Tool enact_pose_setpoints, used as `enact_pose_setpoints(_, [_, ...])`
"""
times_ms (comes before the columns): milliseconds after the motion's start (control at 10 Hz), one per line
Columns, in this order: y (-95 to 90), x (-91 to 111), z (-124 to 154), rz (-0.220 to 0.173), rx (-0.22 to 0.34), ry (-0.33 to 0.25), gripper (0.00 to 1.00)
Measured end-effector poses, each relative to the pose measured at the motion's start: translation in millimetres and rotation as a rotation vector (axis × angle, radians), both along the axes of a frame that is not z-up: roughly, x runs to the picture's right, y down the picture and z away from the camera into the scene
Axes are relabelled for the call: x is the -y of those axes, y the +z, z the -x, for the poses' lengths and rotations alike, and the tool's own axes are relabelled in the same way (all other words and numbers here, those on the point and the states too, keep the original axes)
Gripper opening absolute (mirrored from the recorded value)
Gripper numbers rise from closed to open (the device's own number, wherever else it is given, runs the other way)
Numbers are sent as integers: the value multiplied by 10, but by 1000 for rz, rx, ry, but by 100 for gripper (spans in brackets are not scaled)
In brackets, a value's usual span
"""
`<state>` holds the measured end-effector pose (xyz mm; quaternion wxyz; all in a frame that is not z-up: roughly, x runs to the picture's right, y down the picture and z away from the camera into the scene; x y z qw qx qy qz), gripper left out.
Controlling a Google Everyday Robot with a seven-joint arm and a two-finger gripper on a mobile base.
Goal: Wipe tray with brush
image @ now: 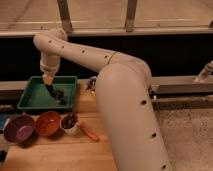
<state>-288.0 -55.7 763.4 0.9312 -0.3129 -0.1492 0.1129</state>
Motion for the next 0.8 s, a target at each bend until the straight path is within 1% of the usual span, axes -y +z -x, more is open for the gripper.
enact_pose_setpoints(100, [187, 153, -87, -2, -16, 3, 0])
enact_pose_setpoints(200, [315, 244, -92, -1, -20, 2, 0])
enact_pose_setpoints(300, [463, 357, -54, -1, -20, -2, 0])
enact_pose_setpoints(400, [574, 442, 42, -1, -13, -10, 0])
enact_pose_setpoints(500, [639, 493, 147, -1, 0, -21, 0])
enact_pose_setpoints(600, [687, 524, 307, -1, 24, -43, 0])
enact_pose_setpoints(700, [686, 519, 504, -3, 60, -73, 0])
enact_pose_setpoints(800, [657, 493, 612, -4, 84, -91, 0])
